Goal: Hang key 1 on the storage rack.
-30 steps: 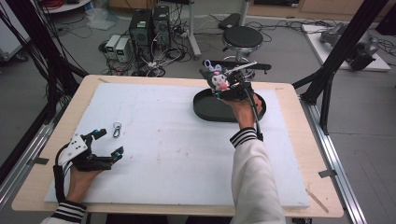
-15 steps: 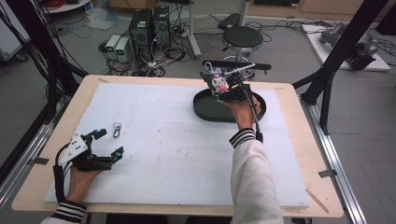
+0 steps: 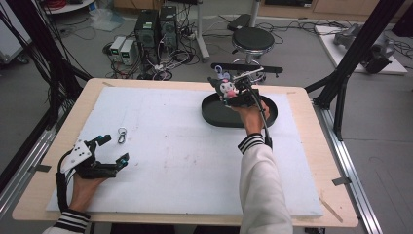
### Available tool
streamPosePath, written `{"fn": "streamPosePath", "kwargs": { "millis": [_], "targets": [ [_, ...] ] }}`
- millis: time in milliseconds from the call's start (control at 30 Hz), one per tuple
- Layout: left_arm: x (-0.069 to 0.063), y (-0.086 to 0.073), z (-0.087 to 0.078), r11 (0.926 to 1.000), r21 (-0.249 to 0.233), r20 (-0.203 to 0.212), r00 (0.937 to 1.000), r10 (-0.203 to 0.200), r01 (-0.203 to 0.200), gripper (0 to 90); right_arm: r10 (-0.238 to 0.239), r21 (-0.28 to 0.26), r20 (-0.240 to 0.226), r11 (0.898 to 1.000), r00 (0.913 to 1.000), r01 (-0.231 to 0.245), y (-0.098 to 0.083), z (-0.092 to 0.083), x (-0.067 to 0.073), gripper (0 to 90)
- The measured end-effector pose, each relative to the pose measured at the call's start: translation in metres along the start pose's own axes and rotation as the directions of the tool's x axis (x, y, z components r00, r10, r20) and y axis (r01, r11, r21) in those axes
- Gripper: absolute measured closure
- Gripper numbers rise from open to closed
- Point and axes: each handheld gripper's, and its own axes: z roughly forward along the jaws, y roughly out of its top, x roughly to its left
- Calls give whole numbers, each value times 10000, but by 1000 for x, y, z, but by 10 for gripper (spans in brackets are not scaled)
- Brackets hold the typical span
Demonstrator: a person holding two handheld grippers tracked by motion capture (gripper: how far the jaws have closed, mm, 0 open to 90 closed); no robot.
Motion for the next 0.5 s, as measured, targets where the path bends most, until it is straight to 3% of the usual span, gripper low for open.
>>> {"fn": "streamPosePath", "kwargs": {
  "millis": [500],
  "targets": [
    [0, 0, 0, 10000, -8, -12, 10000, 14, -14, 17, 58, 55, -71, 10000, 10000, -58, 0, 17, -2, 549]
  ]
}}
